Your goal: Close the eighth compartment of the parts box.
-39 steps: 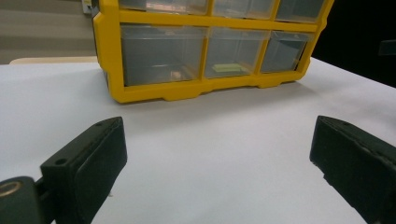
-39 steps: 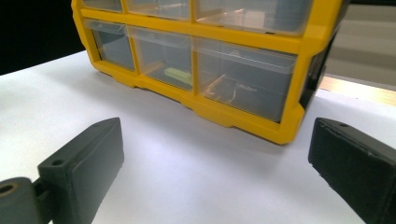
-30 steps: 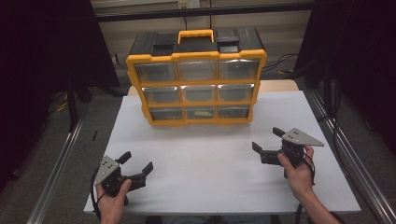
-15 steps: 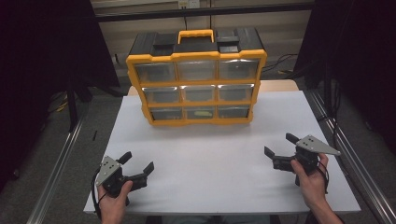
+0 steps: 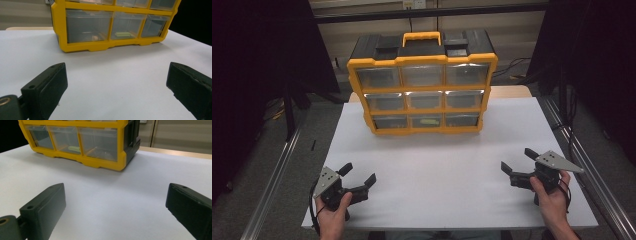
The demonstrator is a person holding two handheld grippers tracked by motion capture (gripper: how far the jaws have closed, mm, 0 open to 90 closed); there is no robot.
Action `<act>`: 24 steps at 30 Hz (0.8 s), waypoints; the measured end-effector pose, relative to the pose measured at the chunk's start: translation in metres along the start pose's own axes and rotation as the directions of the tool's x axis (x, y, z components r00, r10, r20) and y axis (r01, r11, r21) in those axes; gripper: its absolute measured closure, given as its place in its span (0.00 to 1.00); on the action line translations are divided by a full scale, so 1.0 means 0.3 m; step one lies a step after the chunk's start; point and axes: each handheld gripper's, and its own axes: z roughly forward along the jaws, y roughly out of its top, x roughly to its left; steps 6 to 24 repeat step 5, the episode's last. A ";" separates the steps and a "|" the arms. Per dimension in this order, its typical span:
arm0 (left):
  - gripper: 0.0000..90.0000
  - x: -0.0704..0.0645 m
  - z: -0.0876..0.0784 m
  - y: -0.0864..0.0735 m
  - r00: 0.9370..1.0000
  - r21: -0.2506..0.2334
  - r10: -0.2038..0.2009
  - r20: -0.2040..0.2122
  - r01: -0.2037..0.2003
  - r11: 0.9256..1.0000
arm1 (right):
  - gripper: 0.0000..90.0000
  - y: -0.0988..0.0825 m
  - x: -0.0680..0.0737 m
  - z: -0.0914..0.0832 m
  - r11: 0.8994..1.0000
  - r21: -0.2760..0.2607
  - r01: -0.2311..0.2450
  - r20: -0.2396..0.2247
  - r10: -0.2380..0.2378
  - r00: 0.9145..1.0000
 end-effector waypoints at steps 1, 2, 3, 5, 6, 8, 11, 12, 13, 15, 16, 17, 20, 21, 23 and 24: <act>0.04 0.000 0.000 0.001 1.000 0.001 0.003 -0.002 -0.003 1.000 | 0.02 -0.004 0.001 0.003 1.000 0.006 -0.005 -0.001 0.005 1.000; 0.04 -0.001 0.001 0.001 1.000 -0.001 0.003 0.000 -0.003 1.000 | 0.02 -0.008 0.000 0.006 1.000 0.012 -0.008 -0.002 0.008 1.000; 0.04 -0.002 0.002 0.002 1.000 -0.002 0.002 0.000 -0.002 1.000 | 0.02 -0.010 -0.001 0.009 1.000 0.016 -0.013 0.000 0.013 1.000; 0.04 -0.002 0.004 0.003 1.000 -0.001 0.004 0.000 -0.004 1.000 | 0.02 -0.010 0.001 0.012 1.000 0.014 -0.009 0.001 0.009 1.000; 0.04 -0.002 0.004 0.003 1.000 -0.001 0.004 0.000 -0.004 1.000 | 0.02 -0.010 0.001 0.012 1.000 0.014 -0.009 0.001 0.009 1.000; 0.04 -0.002 0.004 0.003 1.000 -0.001 0.004 0.000 -0.004 1.000 | 0.02 -0.010 0.001 0.012 1.000 0.014 -0.009 0.001 0.009 1.000; 0.04 -0.002 0.004 0.003 1.000 -0.001 0.004 0.000 -0.004 1.000 | 0.02 -0.010 0.001 0.012 1.000 0.014 -0.009 0.001 0.009 1.000; 0.04 -0.002 0.004 0.003 1.000 -0.001 0.004 0.000 -0.004 1.000 | 0.02 -0.010 0.001 0.012 1.000 0.014 -0.009 0.001 0.009 1.000; 0.04 -0.002 0.004 0.003 1.000 -0.001 0.004 0.000 -0.004 1.000 | 0.02 -0.010 0.001 0.012 1.000 0.014 -0.009 0.001 0.009 1.000; 0.04 -0.002 0.004 0.003 1.000 -0.001 0.004 0.000 -0.004 1.000 | 0.02 -0.010 0.001 0.012 1.000 0.014 -0.009 0.001 0.009 1.000; 0.04 -0.002 0.004 0.003 1.000 -0.001 0.004 0.000 -0.004 1.000 | 0.02 -0.010 0.001 0.012 1.000 0.014 -0.009 0.001 0.009 1.000; 0.04 -0.002 0.004 0.003 1.000 -0.001 0.004 0.000 -0.004 1.000 | 0.02 -0.010 0.001 0.012 1.000 0.014 -0.009 0.001 0.009 1.000; 0.04 -0.002 0.004 0.003 1.000 -0.001 0.004 0.000 -0.004 1.000 | 0.02 -0.010 0.001 0.012 1.000 0.014 -0.009 0.001 0.009 1.000; 0.04 -0.002 0.004 0.003 1.000 -0.001 0.004 0.000 -0.004 1.000 | 0.02 -0.010 0.001 0.012 1.000 0.014 -0.009 0.001 0.009 1.000; 0.04 -0.002 0.004 0.003 1.000 -0.001 0.004 0.000 -0.004 1.000 | 0.02 -0.010 0.001 0.012 1.000 0.014 -0.009 0.001 0.009 1.000; 0.04 -0.002 0.004 0.003 1.000 -0.001 0.004 0.000 -0.004 1.000 | 0.02 -0.010 0.001 0.012 1.000 0.014 -0.009 0.001 0.009 1.000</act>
